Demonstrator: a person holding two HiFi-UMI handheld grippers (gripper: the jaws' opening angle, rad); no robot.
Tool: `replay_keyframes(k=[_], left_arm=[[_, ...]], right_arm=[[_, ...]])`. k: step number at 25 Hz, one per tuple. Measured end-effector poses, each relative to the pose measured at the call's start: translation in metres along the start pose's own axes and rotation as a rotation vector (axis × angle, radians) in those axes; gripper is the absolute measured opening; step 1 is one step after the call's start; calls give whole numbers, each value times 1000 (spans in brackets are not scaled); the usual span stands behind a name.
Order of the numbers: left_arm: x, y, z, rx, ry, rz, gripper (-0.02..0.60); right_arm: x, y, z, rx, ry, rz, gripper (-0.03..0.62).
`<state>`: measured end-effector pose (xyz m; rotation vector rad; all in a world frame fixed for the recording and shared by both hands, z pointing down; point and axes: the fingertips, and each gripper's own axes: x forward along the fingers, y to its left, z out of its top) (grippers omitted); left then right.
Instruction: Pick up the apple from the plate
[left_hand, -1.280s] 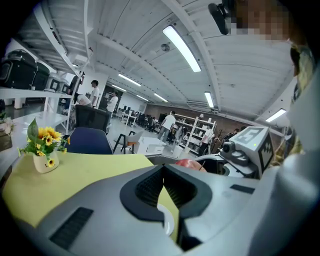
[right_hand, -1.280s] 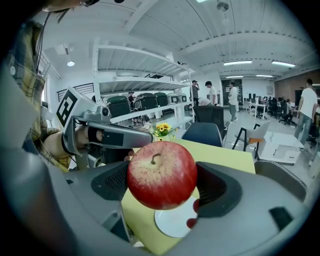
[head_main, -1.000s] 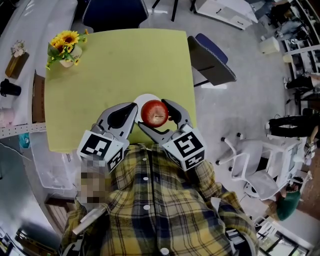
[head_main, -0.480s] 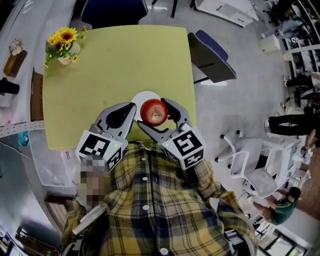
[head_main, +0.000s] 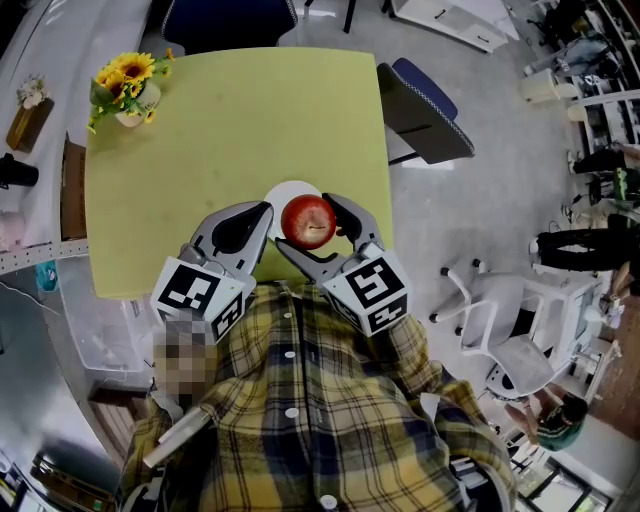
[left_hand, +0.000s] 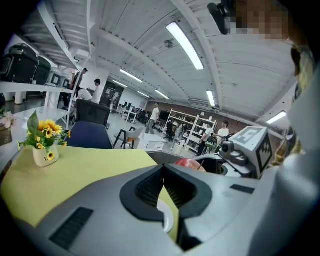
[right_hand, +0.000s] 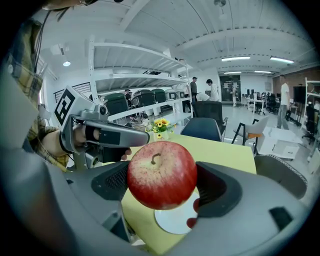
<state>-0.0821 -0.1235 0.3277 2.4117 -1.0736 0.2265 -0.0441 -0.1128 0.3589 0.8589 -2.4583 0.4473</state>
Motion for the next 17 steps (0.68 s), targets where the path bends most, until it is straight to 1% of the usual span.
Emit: replay_keyframes(k=[9, 17], left_arm=[[4, -5, 1, 7, 5, -7, 8], [2, 4, 1, 2, 6, -2, 8]], right_arm=[[-3, -3, -3, -7, 8, 5, 396], [4, -1, -2, 0, 10, 7, 394]])
